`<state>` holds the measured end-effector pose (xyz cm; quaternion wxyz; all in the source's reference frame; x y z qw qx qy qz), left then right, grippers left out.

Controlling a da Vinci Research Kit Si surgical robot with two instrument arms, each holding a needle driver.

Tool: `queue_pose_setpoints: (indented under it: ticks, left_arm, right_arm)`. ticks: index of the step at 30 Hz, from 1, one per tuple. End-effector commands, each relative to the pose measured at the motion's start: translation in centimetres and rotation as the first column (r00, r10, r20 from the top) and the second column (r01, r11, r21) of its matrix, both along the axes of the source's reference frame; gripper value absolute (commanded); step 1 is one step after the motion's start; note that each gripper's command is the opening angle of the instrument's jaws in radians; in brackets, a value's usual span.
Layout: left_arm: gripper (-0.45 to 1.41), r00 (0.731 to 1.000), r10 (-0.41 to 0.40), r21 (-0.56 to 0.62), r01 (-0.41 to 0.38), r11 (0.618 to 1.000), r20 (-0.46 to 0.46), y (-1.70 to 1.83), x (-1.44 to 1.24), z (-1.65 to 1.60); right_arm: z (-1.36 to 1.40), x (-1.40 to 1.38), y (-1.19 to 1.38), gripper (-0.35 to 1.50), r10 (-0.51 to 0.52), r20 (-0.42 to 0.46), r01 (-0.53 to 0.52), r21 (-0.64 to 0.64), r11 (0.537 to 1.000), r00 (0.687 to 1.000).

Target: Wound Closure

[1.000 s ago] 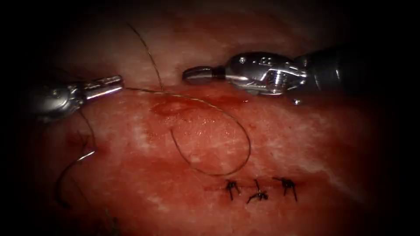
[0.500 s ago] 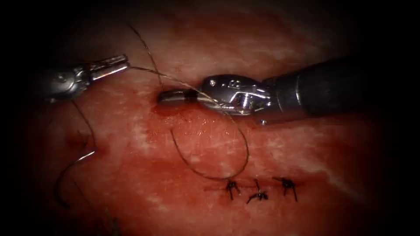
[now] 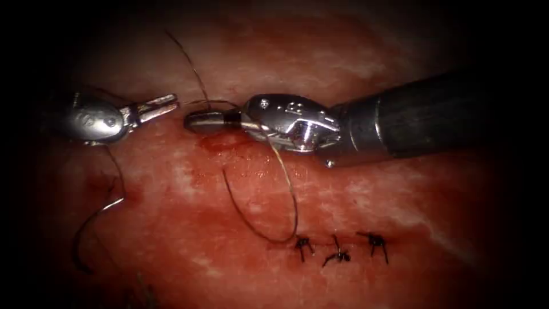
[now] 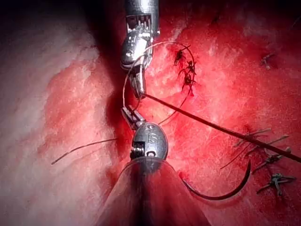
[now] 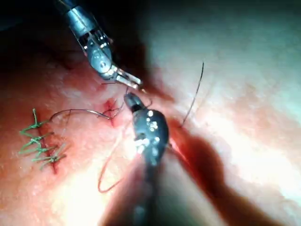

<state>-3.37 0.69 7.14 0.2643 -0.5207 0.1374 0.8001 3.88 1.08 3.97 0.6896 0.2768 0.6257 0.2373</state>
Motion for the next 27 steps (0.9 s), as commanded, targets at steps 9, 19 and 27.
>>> queue_pose_setpoints:
  ticks: [9, 19, 27]
  left_arm:
    - [-0.45, 0.999, 0.032, 0.016, -0.032, 0.999, 0.004, -0.24, -0.17, -0.08]
    - [-0.45, 0.998, 0.056, 0.04, -0.056, 0.998, 0.007, -0.46, -0.26, -0.38]
    - [-0.45, 0.998, 0.054, 0.07, -0.055, 0.996, 0.017, -0.36, -0.28, -0.77]
  right_arm:
    - [0.06, 0.13, 0.05, -0.15, 0.121, 0.03, -0.122, 0.0, 0.993, 0.992]
    - [0.17, 0.16, 0.06, 0.88, 0.176, 0.189, -0.166, -0.064, 0.984, 0.966]
    - [0.29, 0.17, -0.09, 0.91, 0.055, 0.269, -0.033, -0.085, 0.996, 0.961]
